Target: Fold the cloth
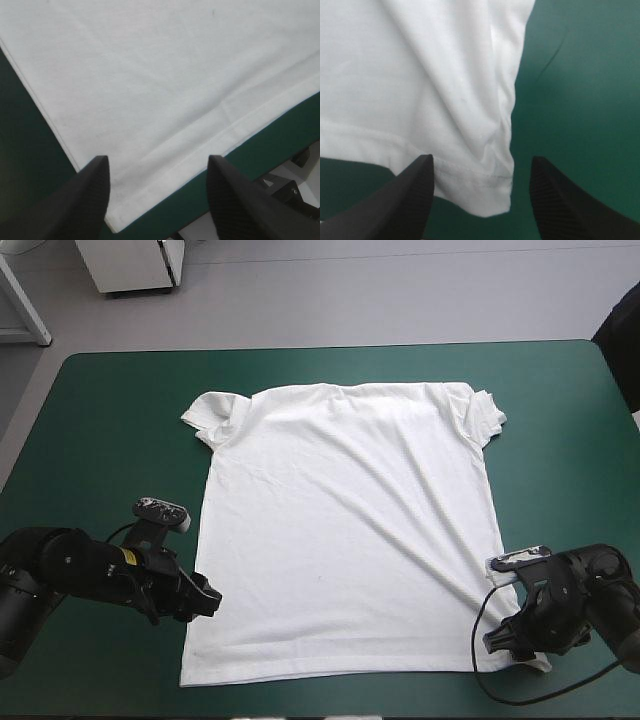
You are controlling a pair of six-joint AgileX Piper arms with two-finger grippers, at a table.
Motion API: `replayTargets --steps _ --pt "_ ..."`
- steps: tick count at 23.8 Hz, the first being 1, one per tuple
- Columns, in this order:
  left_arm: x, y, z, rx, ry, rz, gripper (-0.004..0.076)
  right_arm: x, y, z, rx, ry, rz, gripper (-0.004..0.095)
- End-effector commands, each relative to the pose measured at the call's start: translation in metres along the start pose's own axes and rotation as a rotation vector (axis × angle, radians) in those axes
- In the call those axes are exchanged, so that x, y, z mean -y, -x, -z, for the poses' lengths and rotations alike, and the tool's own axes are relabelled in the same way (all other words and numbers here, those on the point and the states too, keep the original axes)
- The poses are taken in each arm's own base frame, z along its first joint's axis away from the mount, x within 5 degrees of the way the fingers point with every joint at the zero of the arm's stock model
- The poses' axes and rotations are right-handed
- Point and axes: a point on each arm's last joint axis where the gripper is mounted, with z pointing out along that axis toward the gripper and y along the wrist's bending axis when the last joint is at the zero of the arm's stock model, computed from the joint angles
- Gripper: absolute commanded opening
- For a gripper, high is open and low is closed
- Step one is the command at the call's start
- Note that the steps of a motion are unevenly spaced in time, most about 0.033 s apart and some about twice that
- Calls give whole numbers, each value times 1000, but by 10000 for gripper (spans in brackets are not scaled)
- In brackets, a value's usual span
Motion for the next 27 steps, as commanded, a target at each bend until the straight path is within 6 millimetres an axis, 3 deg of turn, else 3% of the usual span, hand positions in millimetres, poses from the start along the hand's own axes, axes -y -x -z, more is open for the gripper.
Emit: replayTargets --steps 1,9,13,17,21,24,27 --pt "7 -1 8 -2 -46 -6 421 2 11 -1 24 -16 11 542" --pt "8 -1 8 -1 -51 -3 421 3 27 -20 62 -22 22 542" --pt "8 -1 8 0 -58 -1 421 1 7 -49 -37 -22 34 542" --pt "8 -1 8 0 -58 2 420 -2 7 -52 -18 6 11 538" --pt "8 -1 8 0 -58 2 421 -5 5 -51 -37 41 -10 327" --pt "8 -1 8 0 -58 2 407 -8 4 -51 -51 75 10 -22" --pt "8 -1 8 0 -58 5 407 -8 4 -49 -57 76 14 -16"
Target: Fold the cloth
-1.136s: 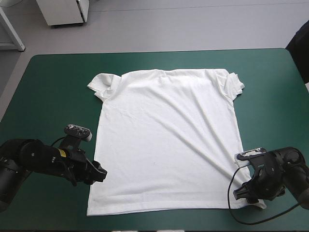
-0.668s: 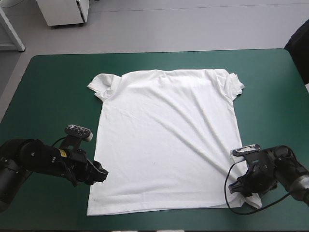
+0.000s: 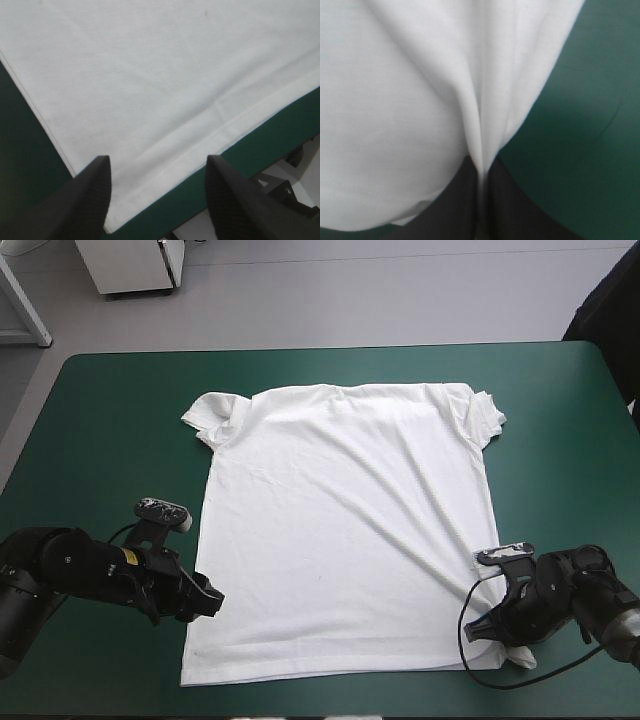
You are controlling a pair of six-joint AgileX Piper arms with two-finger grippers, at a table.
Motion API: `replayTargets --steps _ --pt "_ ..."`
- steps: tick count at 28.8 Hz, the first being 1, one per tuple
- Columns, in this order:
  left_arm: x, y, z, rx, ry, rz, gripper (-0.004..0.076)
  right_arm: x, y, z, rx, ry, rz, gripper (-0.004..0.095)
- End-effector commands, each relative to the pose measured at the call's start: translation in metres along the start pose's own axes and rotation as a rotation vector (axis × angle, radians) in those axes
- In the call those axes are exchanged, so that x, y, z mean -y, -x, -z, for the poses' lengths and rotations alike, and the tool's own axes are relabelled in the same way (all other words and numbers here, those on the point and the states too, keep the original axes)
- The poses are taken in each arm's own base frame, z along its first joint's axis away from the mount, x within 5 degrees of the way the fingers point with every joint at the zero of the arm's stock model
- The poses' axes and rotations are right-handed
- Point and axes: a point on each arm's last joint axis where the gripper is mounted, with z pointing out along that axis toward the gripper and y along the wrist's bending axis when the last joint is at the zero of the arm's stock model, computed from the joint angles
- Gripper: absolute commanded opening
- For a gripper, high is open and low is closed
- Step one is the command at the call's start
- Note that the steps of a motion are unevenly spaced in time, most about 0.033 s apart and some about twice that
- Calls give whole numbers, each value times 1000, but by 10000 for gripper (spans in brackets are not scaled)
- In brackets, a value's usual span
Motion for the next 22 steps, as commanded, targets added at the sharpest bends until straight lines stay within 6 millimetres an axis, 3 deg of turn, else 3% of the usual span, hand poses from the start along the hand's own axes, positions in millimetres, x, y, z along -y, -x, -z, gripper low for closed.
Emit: replayTargets --steps 1,8,13,17,22 --pt "7 -1 8 -5 -39 16 407 0 -9 -10 -84 0 18 -16" --pt "-15 -4 8 -58 197 -48 407 -2 6 51 128 -13 32 -17" --pt "-18 -6 -1 -96 185 -35 407 -4 7 81 214 -15 42 -17" --pt "-19 -20 -20 -165 124 4 440 -5 6 94 263 -24 50 -17" --pt "-21 -38 -39 -246 71 51 453 -6 6 96 263 -15 48 -17"
